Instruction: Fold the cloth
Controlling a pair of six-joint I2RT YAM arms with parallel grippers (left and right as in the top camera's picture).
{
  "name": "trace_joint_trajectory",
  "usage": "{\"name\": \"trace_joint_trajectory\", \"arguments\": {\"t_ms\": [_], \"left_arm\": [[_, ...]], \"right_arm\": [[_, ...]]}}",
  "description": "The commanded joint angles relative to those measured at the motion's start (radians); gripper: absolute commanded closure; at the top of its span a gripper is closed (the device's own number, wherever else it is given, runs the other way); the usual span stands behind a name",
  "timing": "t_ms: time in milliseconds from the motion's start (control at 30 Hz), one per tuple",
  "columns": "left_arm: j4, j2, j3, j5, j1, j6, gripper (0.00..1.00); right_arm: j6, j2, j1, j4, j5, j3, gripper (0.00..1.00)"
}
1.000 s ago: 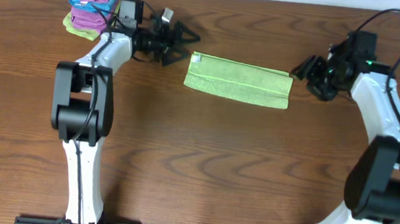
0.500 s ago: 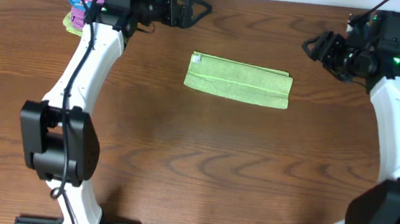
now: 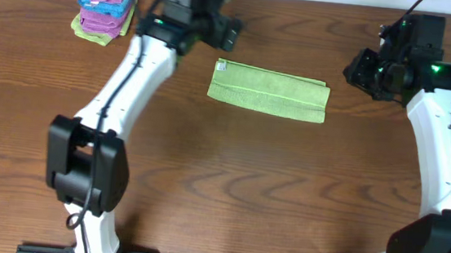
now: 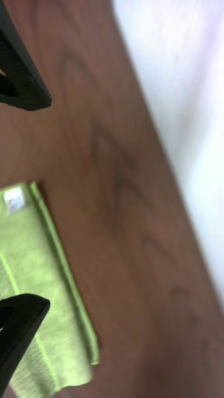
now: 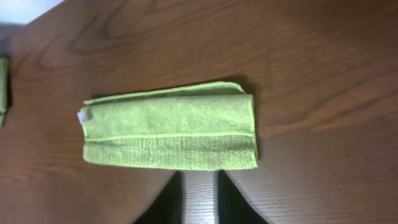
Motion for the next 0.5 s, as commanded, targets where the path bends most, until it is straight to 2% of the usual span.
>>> {"name": "trace_joint_trajectory", "arguments": {"t_ms": [0,33,200,233,300,367,433,467], "left_arm": [[-0.031,0.077,0.002,-0.058,-0.023,-0.001,0.05],[-0.043,0.089,0.002,-0.048,-0.031,-0.001,0.05],[-0.049,0.103,0.002,0.067,-0.047,-0.001,0.05],[-0.033,0.103,0.002,0.076,-0.047,-0.001,0.00],[-0.008,0.103,0.002,0.075,-0.047,-0.001,0.29],[0.013,0.106,0.002,0.074,-0.047,-0.001,0.77],[0.011,0.108,0.002,0.074,-0.048,-0.002,0.91],[0.010,0.109,0.002,0.074,-0.048,-0.002,0.94]], "right_arm": [[-0.004,0.030,0.016,-0.008,0.061,0.017,0.95],[-0.008,0.043,0.018,-0.011,0.061,0.017,0.98],[-0.019,0.130,0.033,-0.021,0.060,0.017,0.98],[-0.025,0.145,0.040,-0.019,0.062,0.017,0.98],[-0.029,0.171,0.058,-0.007,0.098,0.017,0.98],[-0.029,0.195,0.075,0.013,0.140,0.017,0.98],[-0.029,0.213,0.085,0.031,0.161,0.017,0.98],[-0.029,0.221,0.089,0.040,0.164,0.017,0.98]]}}
